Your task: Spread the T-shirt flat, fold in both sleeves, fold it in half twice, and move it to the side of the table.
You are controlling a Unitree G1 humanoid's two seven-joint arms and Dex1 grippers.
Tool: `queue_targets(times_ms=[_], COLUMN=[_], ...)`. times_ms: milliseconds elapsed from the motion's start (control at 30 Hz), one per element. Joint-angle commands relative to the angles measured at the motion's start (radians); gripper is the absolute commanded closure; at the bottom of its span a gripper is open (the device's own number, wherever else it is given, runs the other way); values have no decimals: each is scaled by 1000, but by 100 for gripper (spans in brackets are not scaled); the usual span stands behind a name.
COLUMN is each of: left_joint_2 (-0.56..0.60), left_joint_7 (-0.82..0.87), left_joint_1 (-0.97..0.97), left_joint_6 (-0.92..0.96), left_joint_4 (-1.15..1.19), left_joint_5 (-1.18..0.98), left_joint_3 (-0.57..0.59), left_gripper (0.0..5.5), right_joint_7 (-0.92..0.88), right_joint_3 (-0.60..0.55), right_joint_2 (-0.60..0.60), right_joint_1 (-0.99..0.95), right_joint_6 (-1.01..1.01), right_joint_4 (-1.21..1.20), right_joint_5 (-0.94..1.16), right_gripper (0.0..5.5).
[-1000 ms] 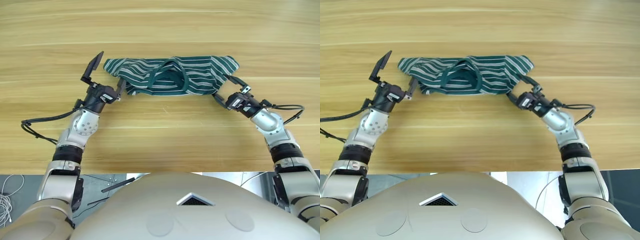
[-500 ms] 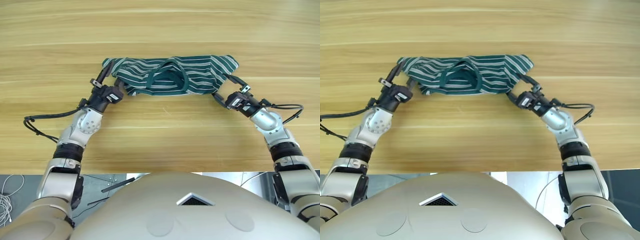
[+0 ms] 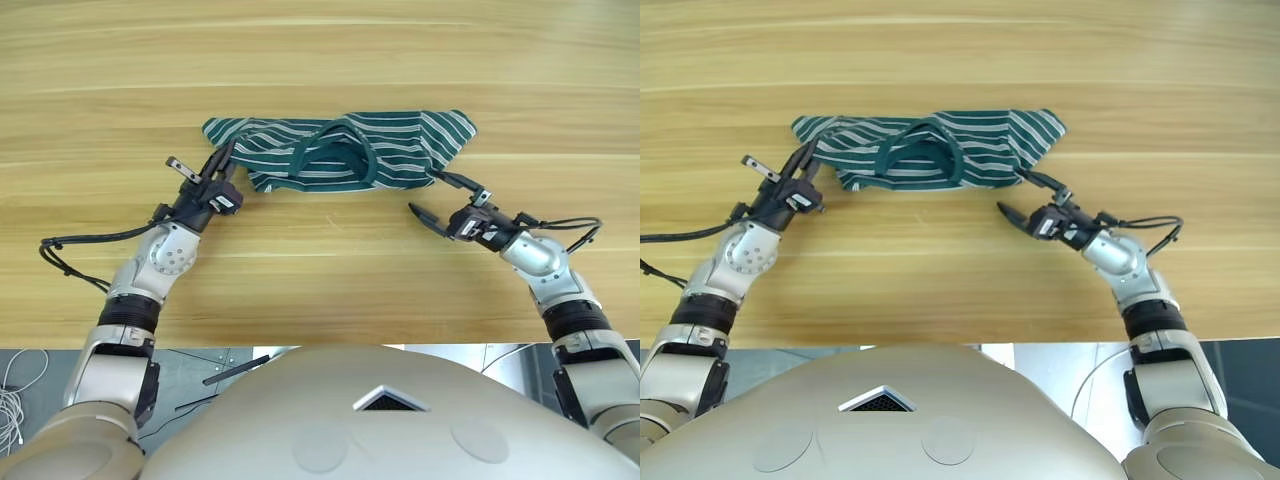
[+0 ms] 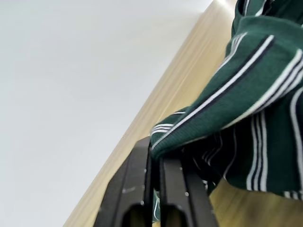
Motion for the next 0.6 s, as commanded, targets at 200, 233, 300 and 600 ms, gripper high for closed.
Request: queue_targets(times_ms=[200,233,300,600], left_joint_2=[-22,-26,-31,-49], left_joint_7=[36,40,46,62], left_joint_1=[-15,-17,-20,-31], left_joint_6=[-1,0,1,-1], left_joint_4=[7,11,18,53], left_joint_5=[-24,-21,-18,-10], left_joint_3=[17,17,16,4], left_gripper=[547,547,547,547], right_joint_7=[-67,-79,-92,-126], right_joint_3=[-20,-23,-26,-48], right_joint_2=[26,27,26,21], right_joint_1=[-102,-113,-124,-132], right_joint_6=[47,46,39,15], right_joint_4=[104,117,130,144], right_joint_5=[-57,-60,-64,-55], right_gripper=[222,222,222,222])
